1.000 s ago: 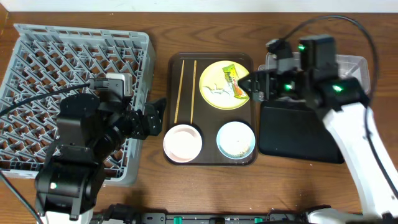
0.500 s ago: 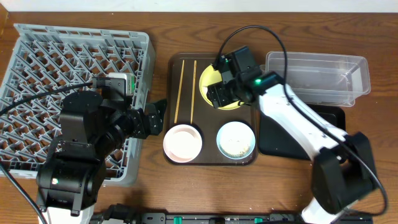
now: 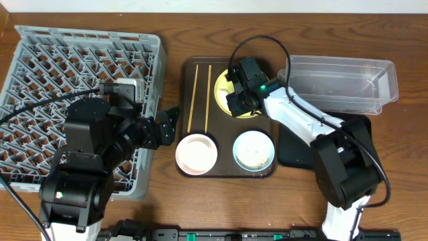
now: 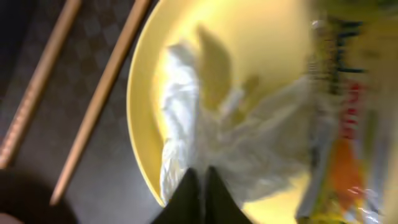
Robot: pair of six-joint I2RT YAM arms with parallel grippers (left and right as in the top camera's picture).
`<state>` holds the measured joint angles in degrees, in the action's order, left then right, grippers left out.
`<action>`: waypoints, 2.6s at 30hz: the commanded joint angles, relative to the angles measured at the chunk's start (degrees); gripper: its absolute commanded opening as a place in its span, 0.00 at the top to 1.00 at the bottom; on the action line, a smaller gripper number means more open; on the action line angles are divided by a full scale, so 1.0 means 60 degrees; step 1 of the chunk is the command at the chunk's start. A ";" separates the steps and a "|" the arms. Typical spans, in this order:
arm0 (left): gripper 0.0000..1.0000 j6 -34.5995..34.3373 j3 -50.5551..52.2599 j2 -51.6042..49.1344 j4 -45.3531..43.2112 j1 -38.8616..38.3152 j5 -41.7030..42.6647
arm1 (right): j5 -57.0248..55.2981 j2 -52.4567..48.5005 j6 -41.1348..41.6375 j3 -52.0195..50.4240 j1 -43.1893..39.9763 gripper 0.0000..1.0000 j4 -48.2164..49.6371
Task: Sort waste into correct bins and load items into the dishwasher
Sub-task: 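Carry the foil with the right gripper into the clear bin and release, then grasp the green snack wrapper on the yellow plate with the right gripper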
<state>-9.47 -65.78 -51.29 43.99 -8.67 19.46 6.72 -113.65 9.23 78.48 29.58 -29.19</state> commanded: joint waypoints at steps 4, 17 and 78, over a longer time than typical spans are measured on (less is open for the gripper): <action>0.06 -0.0120 -0.0157 0.0007 0.0025 0.0040 0.0113 | -0.0076 0.2080 -0.0015 0.0357 -0.0277 0.99 -0.0098; 0.06 -0.0120 -0.0157 0.0007 0.0025 0.0040 0.0113 | -0.1151 0.3453 0.0025 0.0350 -0.2973 0.99 -0.1311; 0.06 -0.0120 -0.0157 0.0007 0.0025 0.0040 0.0113 | -0.0943 0.2306 0.1887 0.0339 -0.4528 0.99 -0.2415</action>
<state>-9.47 -65.78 -51.27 44.01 -8.67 19.57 0.34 -97.84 16.01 80.90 4.60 -42.85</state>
